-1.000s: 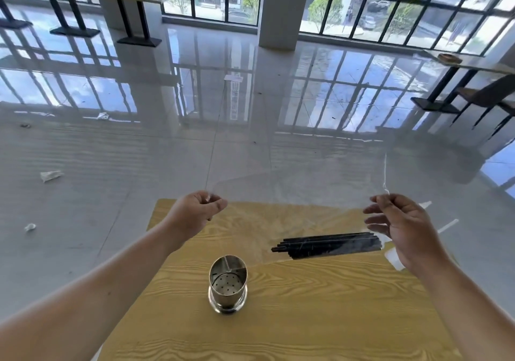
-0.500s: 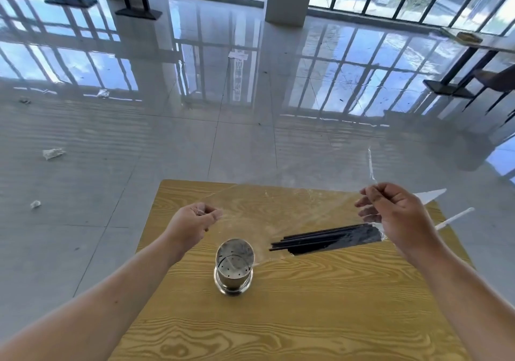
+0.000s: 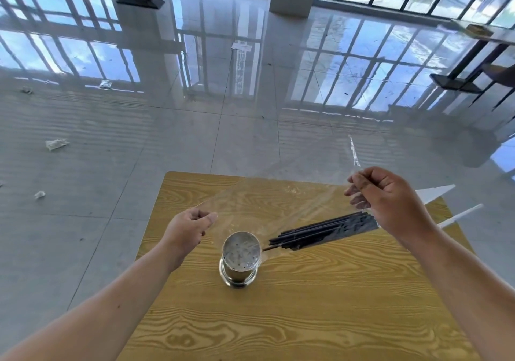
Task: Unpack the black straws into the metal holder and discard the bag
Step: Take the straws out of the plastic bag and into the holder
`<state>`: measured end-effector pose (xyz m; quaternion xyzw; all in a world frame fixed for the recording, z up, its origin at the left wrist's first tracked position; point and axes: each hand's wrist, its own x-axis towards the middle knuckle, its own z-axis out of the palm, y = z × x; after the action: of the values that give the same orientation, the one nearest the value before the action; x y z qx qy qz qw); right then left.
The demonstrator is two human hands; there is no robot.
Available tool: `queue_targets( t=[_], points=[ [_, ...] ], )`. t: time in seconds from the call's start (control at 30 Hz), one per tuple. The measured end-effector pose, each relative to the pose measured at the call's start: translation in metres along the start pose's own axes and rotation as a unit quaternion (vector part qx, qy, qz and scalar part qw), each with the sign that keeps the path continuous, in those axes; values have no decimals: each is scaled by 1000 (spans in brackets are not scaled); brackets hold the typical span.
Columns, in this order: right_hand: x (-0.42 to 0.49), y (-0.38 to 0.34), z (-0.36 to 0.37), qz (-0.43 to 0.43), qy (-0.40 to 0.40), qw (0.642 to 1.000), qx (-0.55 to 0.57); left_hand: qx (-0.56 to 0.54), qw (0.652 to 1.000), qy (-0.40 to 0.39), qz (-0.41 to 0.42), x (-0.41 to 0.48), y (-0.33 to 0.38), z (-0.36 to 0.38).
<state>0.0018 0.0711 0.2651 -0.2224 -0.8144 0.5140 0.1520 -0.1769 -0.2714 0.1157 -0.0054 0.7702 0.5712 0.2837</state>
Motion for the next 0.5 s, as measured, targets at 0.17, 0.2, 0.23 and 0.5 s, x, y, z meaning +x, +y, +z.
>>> queue_targets(
  t=[0.17,0.2,0.23,0.5],
  points=[
    [9,-5,-1,-5,10,1000,7,-17,1000,14,0,1,3,0],
    [9,-4,-1,-2,14,1000,11,-21,1000,17,0,1,3,0],
    [9,-3,-2,2,18,1000,14,-24,1000,18,0,1,4,1],
    [8,0,1,19,26,999,13,19,994,58,-96,-14,17,7]
  ],
)
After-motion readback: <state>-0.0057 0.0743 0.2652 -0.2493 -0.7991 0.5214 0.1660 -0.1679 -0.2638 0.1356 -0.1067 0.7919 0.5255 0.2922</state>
